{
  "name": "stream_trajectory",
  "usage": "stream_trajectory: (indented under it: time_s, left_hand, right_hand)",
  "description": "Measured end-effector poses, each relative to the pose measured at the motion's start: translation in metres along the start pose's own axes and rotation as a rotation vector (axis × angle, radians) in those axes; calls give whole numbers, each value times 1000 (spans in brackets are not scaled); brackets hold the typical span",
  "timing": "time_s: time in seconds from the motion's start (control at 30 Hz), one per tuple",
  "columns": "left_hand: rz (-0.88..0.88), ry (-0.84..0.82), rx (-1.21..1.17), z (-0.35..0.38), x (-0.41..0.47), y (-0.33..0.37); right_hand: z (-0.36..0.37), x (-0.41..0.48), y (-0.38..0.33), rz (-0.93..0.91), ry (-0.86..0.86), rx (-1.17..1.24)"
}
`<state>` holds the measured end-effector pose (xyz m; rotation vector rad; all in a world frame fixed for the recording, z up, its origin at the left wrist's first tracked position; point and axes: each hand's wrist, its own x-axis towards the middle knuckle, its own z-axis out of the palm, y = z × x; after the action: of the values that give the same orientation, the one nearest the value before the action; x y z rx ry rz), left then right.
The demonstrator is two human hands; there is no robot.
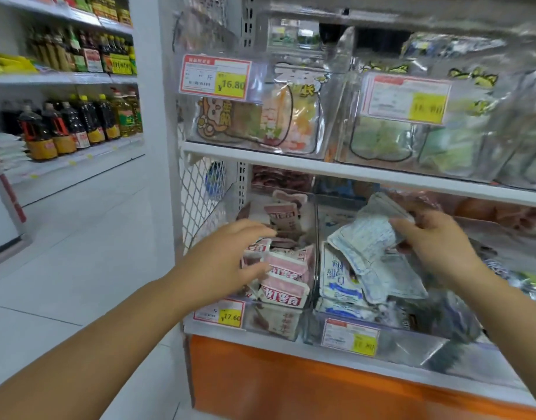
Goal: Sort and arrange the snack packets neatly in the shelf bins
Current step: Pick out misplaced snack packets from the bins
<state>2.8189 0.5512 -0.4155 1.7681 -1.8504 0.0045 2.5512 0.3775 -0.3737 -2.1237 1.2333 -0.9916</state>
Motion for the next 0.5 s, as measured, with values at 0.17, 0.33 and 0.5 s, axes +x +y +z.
stream_trajectory:
  time_s: [0.17, 0.33, 0.5]
  left_hand:
    - [16, -32, 157, -6, -9, -11]
    - [73, -7, 423, -27, -35, -40]
    - [127, -3, 407, -27, -58, -68]
  right_hand:
    - [7, -1, 9, -85, -117, -612]
    - [70, -8, -57, -501, -508, -342]
    - [173, 4, -113, -704, -825, -327]
